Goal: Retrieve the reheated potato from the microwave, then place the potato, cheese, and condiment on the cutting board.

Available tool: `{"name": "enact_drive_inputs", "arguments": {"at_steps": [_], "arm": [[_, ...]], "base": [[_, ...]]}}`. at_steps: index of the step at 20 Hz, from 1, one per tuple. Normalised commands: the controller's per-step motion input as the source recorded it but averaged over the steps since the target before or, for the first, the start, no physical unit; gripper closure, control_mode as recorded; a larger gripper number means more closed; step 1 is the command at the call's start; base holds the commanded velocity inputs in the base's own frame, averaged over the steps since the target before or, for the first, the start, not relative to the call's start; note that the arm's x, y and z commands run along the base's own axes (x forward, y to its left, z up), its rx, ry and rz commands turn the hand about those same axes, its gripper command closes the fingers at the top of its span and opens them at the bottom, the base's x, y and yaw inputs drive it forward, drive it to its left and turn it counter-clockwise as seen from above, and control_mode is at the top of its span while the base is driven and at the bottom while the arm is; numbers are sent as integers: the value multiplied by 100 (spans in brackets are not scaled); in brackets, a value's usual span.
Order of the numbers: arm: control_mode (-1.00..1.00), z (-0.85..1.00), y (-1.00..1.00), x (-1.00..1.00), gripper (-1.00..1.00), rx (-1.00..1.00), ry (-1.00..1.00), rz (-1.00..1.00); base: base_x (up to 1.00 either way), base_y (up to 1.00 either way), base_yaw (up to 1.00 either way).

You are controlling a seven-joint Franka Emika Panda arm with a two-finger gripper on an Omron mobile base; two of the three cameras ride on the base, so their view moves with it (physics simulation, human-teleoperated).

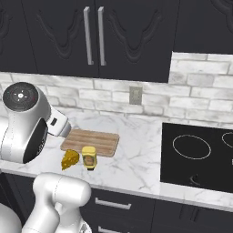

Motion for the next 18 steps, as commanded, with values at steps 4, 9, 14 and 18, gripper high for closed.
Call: {"name": "enact_drive_inputs", "arguments": {"at_steps": [4,9,14,18], "arm": [[-100,0,27,9,100,-4,0,-7],[-100,-2,58,34,100,-16,8,-16],[-100,-18,41,50,100,-15,19,-6],[-100,-28,4,61,100,0,23,1]], "base": [[0,0,0],[0,0,0],[0,0,0],[0,0,0]]}}
